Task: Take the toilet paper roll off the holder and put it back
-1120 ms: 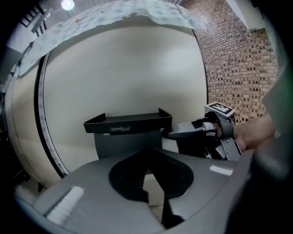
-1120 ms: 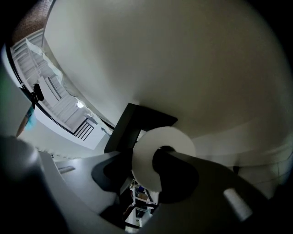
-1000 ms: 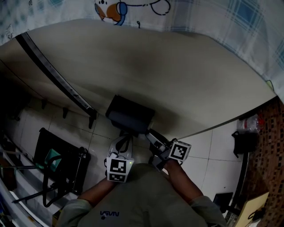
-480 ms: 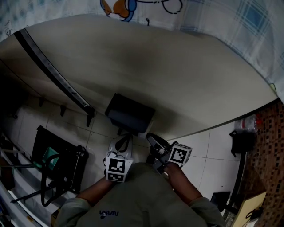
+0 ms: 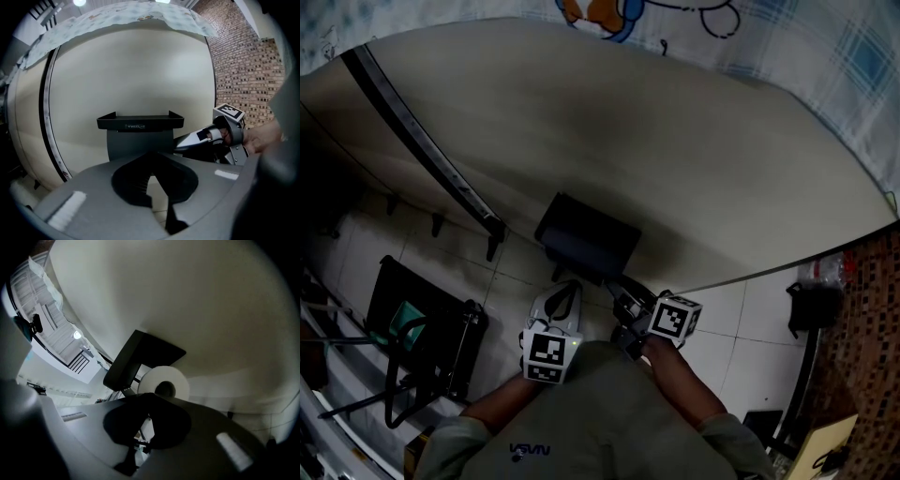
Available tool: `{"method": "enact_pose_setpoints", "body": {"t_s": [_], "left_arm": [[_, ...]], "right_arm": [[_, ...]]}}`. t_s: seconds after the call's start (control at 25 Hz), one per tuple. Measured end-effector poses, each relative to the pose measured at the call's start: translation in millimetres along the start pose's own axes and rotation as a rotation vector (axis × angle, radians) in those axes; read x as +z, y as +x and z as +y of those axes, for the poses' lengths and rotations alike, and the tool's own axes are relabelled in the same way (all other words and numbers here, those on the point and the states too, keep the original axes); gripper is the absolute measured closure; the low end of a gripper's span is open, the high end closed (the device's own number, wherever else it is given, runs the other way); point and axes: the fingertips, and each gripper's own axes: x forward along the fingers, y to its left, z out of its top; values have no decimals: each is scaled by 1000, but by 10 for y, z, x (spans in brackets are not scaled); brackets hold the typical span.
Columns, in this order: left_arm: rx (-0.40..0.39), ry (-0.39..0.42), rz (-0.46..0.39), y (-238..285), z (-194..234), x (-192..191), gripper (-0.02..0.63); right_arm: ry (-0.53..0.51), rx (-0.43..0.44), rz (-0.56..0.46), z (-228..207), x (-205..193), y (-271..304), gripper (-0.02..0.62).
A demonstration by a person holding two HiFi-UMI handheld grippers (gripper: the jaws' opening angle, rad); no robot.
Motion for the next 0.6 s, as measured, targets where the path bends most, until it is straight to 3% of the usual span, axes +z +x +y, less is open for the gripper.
{"method": "enact_pose_setpoints", "body": {"t_s": [0.36, 0.6], "left_arm": [[-4, -16, -17, -41, 120, 9, 598], [-40, -34, -36, -73, 159, 2, 598]], "right_arm": [[-41, -26, 19, 13, -35, 130, 592], [-65, -111, -16, -56, -9, -43, 592]]}}
